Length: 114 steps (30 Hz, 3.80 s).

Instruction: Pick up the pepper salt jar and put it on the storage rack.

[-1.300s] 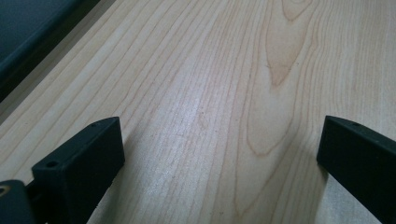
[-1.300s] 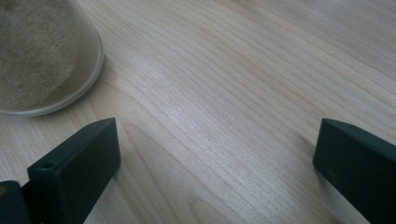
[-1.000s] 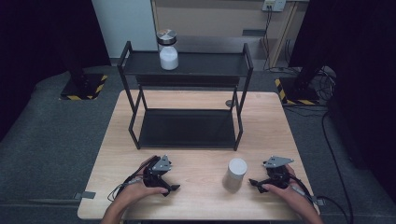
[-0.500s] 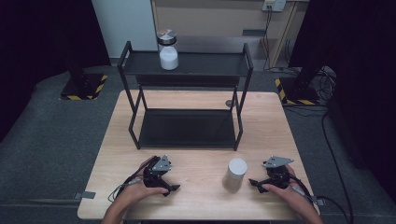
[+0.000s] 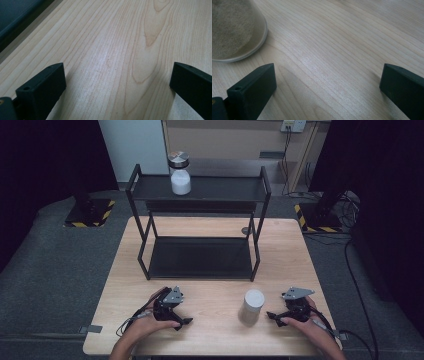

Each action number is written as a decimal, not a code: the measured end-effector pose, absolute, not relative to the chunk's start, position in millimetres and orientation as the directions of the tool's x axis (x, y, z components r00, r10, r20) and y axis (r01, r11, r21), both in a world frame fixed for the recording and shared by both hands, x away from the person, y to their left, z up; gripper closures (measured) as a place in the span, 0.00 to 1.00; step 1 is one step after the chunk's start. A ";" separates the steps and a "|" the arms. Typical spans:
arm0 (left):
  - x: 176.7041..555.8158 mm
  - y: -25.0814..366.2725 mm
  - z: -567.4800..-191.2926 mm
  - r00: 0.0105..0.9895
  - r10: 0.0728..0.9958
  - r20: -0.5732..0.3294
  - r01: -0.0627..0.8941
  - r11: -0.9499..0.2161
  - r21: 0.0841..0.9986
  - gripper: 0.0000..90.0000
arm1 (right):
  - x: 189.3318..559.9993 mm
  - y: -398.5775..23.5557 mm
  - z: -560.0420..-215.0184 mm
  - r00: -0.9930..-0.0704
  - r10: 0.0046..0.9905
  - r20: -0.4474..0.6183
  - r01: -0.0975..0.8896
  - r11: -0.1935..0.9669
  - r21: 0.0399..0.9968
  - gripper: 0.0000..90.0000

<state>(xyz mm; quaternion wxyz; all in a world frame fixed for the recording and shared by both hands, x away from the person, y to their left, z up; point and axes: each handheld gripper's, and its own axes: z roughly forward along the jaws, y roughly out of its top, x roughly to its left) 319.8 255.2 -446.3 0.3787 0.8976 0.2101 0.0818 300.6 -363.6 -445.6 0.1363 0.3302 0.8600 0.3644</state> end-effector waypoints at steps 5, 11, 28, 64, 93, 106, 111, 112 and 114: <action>319.8 255.2 -446.3 0.898 0.439 -0.012 0.315 -0.625 0.714 0.00 | 301.5 -368.2 -446.4 -0.761 0.648 0.023 0.458 0.513 0.725 0.05; 320.0 255.3 -446.3 0.898 0.439 -0.013 0.316 -0.625 0.714 0.00 | 299.8 -369.4 -443.1 -0.786 0.617 0.025 0.441 0.533 0.722 0.05; 319.9 255.3 -446.3 0.898 0.439 -0.013 0.316 -0.625 0.714 0.00 | 292.9 -378.3 -424.8 -0.862 0.505 0.040 0.341 0.521 0.783 0.06; 320.0 255.4 -446.3 0.898 0.439 -0.013 0.316 -0.625 0.714 0.00 | 286.2 -341.4 -420.2 -0.910 0.411 0.048 0.240 0.429 0.871 0.11; 320.0 255.4 -446.3 0.898 0.439 -0.013 0.316 -0.625 0.714 0.00 | 283.5 -340.8 -422.8 -0.887 0.455 0.077 0.256 0.345 0.903 0.31; 320.0 255.4 -446.3 0.898 0.439 -0.013 0.316 -0.625 0.714 0.00 | 280.6 -340.1 -424.1 -0.881 0.469 0.070 0.250 0.334 0.909 0.37; 320.0 255.4 -446.3 0.898 0.439 -0.013 0.316 -0.625 0.714 0.00 | 278.9 -339.4 -424.7 -0.878 0.474 0.065 0.247 0.333 0.910 0.38; 320.0 255.4 -446.3 0.898 0.439 -0.013 0.316 -0.625 0.714 0.00 | 279.0 -339.4 -424.8 -0.878 0.474 0.066 0.247 0.332 0.910 0.38; 320.0 255.4 -446.3 0.898 0.439 -0.013 0.316 -0.625 0.714 0.00 | 278.0 -339.0 -425.0 -0.877 0.476 0.061 0.244 0.333 0.911 0.38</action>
